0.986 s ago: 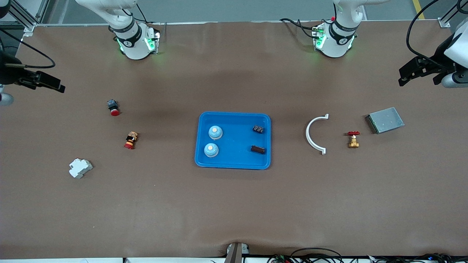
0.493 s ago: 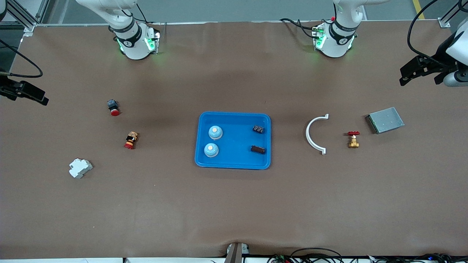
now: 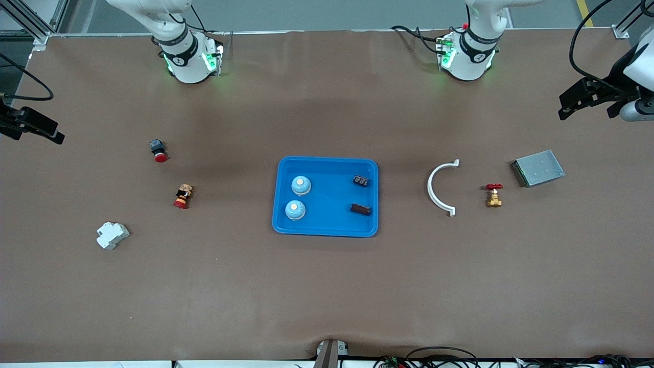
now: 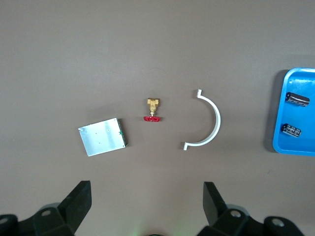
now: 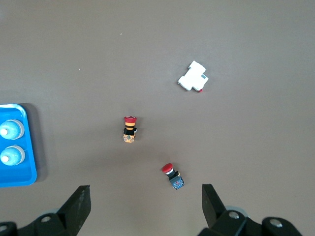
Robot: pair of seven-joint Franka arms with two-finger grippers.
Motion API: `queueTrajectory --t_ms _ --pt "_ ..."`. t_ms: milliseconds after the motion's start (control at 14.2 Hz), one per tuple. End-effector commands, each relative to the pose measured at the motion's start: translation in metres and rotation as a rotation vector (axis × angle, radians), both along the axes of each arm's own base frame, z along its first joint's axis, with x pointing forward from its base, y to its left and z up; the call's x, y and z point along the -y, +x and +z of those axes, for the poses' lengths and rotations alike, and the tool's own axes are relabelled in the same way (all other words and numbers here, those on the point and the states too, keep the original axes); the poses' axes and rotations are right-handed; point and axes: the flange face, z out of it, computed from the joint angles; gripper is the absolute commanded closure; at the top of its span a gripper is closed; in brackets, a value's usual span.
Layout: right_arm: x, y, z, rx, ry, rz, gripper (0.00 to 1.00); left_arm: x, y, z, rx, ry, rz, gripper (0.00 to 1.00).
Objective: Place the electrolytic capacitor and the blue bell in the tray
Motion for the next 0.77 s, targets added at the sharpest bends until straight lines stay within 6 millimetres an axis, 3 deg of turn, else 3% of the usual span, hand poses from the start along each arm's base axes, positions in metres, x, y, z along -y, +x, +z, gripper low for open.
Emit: queueTrajectory --t_ms 0,211,704 --pt "0.0036 -0.0114 0.0037 0.009 -0.002 0.008 0.00 -0.0013 -0.0075 0.0075 -0.008 -0.011 -0.008 0.00" --pt "-0.0015 -0.0107 0.0039 0.010 -0.009 0.017 0.00 -0.0013 -0.0075 0.0082 -0.007 -0.011 -0.008 0.00" --pt "0.0076 -0.0121 0.0061 0.001 -0.032 0.003 0.00 -0.0028 -0.0060 0.0152 0.008 -0.014 -0.009 0.00"
